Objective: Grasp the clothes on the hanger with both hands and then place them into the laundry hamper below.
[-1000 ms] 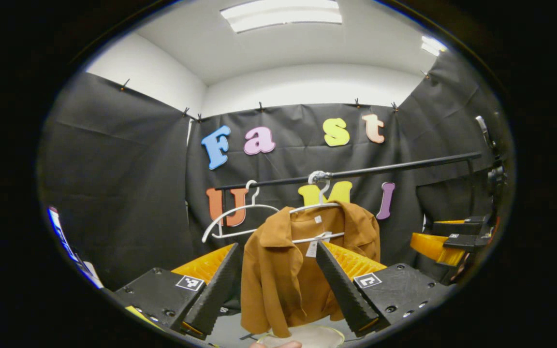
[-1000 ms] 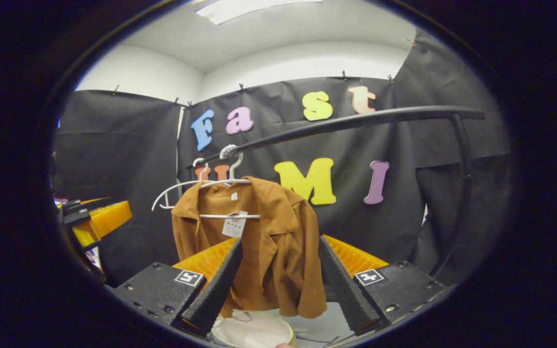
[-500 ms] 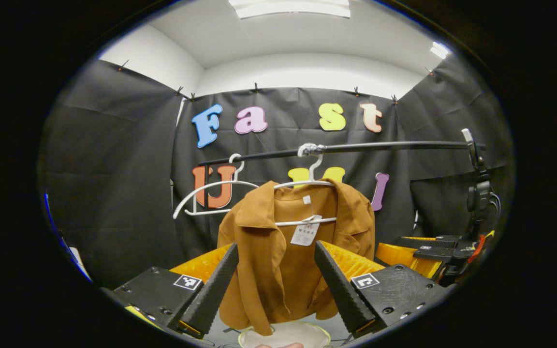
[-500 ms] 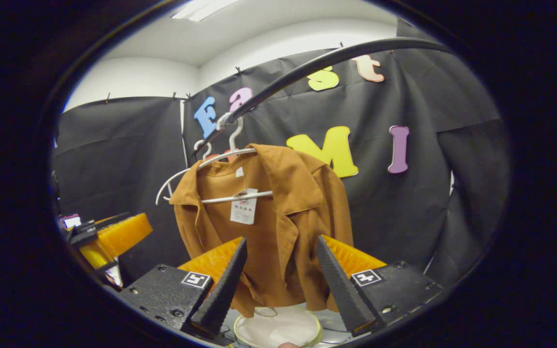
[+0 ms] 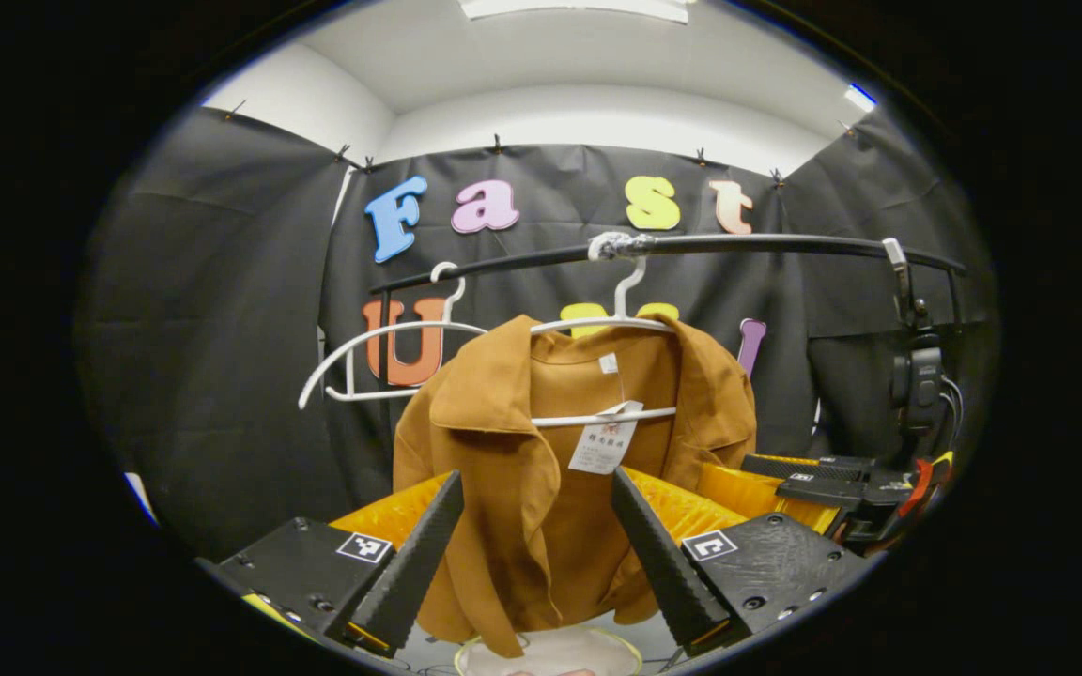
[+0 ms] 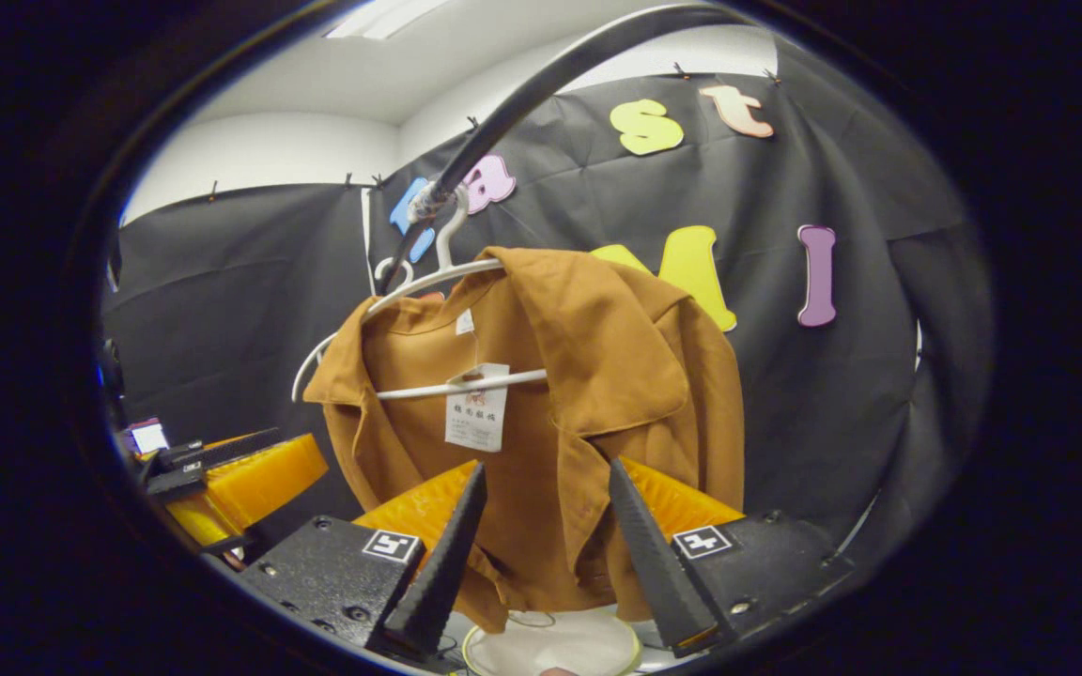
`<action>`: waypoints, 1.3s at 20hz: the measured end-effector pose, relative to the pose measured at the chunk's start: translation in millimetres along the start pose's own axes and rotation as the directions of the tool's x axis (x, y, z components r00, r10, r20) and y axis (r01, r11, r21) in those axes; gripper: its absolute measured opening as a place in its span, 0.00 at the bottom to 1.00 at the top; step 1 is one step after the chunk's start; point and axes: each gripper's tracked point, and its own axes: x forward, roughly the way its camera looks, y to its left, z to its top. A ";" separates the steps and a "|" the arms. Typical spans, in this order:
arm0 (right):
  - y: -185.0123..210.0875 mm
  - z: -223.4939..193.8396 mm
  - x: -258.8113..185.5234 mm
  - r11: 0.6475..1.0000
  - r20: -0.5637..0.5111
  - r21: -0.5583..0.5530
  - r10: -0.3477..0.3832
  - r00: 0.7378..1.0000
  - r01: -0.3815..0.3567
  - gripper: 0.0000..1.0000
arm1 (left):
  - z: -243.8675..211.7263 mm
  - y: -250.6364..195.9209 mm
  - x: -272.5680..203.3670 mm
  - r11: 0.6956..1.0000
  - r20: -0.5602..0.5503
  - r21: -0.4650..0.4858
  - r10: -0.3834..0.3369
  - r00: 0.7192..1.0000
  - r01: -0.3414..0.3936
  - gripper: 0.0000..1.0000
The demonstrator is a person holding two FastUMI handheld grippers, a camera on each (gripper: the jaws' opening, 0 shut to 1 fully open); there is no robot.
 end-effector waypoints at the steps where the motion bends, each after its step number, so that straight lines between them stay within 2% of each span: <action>1: -1.7 0.2 4.9 1.000 0.000 0.004 0.002 1.000 -0.002 0.84 | -2.0 1.8 4.0 1.000 -0.004 0.001 0.001 1.000 -0.001 0.96; 2: -4.1 -1.6 9.7 1.000 -0.002 0.004 -0.002 1.000 0.002 0.84 | -2.3 1.4 8.2 1.000 -0.002 0.004 -0.003 1.000 0.003 1.00; 4: -13.5 1.1 15.6 1.000 0.011 -0.004 -0.026 1.000 0.026 0.83 | -3.2 2.5 14.3 1.000 -0.002 0.015 -0.002 1.000 0.002 1.00; 5: -14.1 6.5 18.6 1.000 0.027 -0.002 -0.014 1.000 0.014 0.84 | -3.9 4.0 16.6 1.000 -0.004 0.018 0.001 1.000 -0.001 0.96; 7: -8.3 0.1 22.2 1.000 0.005 -0.003 0.011 1.000 -0.011 0.83 | -4.2 5.6 22.3 1.000 -0.001 0.017 0.000 1.000 0.000 0.96; 10: -21.1 -2.4 26.1 0.999 0.013 -0.030 -0.029 1.000 0.029 0.84 | -7.6 14.2 31.3 1.000 -0.011 0.019 0.012 1.000 -0.012 0.98; 11: -17.9 0.2 27.5 1.000 0.030 -0.027 -0.011 0.999 0.012 0.80 | -8.3 17.0 32.5 1.000 -0.012 0.016 0.014 1.000 -0.013 1.00; 12: -17.0 -4.0 29.2 0.999 0.022 -0.034 0.002 1.000 -0.001 0.83 | -8.6 15.9 33.2 1.000 -0.010 0.014 0.005 1.000 -0.005 1.00; 14: -21.2 -6.4 27.9 0.999 0.013 -0.048 0.000 1.000 0.001 0.84 | -10.2 16.0 36.6 1.000 -0.011 0.024 -0.001 1.000 0.001 1.00; 16: -13.9 -6.9 33.9 0.999 0.007 -0.027 0.039 0.999 -0.039 0.84 | -11.9 16.0 42.6 1.000 -0.007 0.028 -0.002 1.000 0.002 1.00; 19: -8.6 -9.3 46.7 0.999 -0.005 -0.016 0.048 0.999 -0.048 0.81 | -20.0 8.3 52.8 1.000 -0.022 0.020 -0.011 1.000 0.012 1.00; 20: -7.4 -9.8 52.2 0.999 0.001 -0.012 0.043 0.999 -0.043 0.84 | -24.3 7.0 57.1 1.000 -0.032 0.015 -0.010 0.999 0.010 1.00; 21: -6.7 -9.7 57.6 0.999 0.006 -0.005 0.033 0.999 -0.033 0.84 | -28.2 5.4 61.5 1.000 -0.044 0.002 -0.010 0.999 0.010 0.91; 23: -3.5 -10.1 66.8 0.999 0.016 0.023 0.024 1.000 -0.024 0.84 | -34.3 0.5 72.5 0.999 -0.065 -0.041 -0.027 0.998 0.024 0.96; 25: -3.6 -10.6 75.5 0.999 0.005 0.046 0.002 1.000 -0.002 0.84 | -37.7 4.8 81.0 0.996 -0.081 -0.093 -0.010 0.997 0.003 1.00; 26: -4.7 -10.1 77.9 0.999 0.006 0.048 -0.010 1.000 0.009 0.84 | -38.6 4.5 86.7 0.992 -0.084 -0.130 -0.013 0.996 0.002 0.95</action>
